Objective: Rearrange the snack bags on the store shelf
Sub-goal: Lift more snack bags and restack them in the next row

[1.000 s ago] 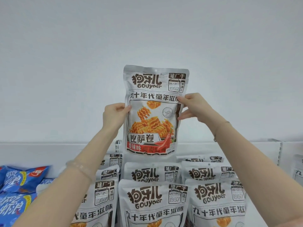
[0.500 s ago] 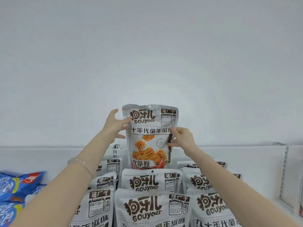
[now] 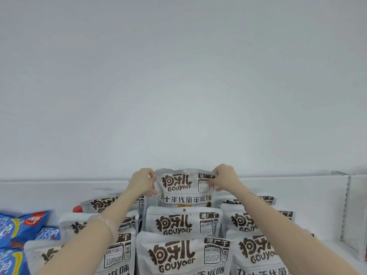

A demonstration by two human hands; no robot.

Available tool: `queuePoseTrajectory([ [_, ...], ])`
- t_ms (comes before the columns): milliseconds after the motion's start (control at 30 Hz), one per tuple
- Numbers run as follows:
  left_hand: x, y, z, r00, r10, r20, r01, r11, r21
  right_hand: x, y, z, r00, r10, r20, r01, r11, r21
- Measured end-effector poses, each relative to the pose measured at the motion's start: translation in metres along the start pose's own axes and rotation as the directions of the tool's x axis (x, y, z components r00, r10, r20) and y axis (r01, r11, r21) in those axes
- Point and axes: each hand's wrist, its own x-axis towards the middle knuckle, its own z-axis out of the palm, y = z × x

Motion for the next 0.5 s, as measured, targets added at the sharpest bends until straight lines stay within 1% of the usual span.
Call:
queuePoseTrajectory([
  [33,0.001,-0.005,0.002,1.0,0.016,0.005,-0.016,0.996,0.084,-0.002,-0.001,0.001,1.0,-0.029,0.009,0.03,0.983,-0.181],
  [67,0.002,-0.009,0.003,1.0,0.03,0.008,-0.031,0.984,0.174,-0.003,-0.003,0.004,0.999,-0.043,0.015,0.046,0.941,-0.335],
  [100,0.002,-0.012,0.005,0.999,0.043,0.004,-0.042,0.961,0.273,-0.004,-0.003,0.009,0.998,-0.059,0.018,0.061,0.897,-0.439],
  [133,0.001,-0.014,0.006,0.998,0.06,-0.007,-0.053,0.926,0.373,-0.003,-0.003,0.015,0.998,-0.059,0.026,0.065,0.871,-0.487],
  [167,0.0,-0.015,0.007,0.997,0.08,-0.021,-0.062,0.891,0.449,-0.003,-0.003,0.021,0.997,-0.061,0.048,0.077,0.852,-0.518],
  [233,-0.001,-0.018,0.012,0.996,0.086,-0.032,-0.058,0.862,0.503,-0.002,-0.002,0.03,0.995,-0.042,0.085,0.083,0.828,-0.555],
  [400,-0.001,-0.026,0.021,1.0,0.02,0.022,-0.028,0.858,0.513,0.001,0.003,0.038,0.987,0.022,0.159,0.076,0.809,-0.583],
  [500,0.001,-0.024,0.021,0.999,0.015,0.035,-0.031,0.862,0.505,0.005,0.012,0.034,0.98,0.024,0.198,0.081,0.859,-0.505],
])
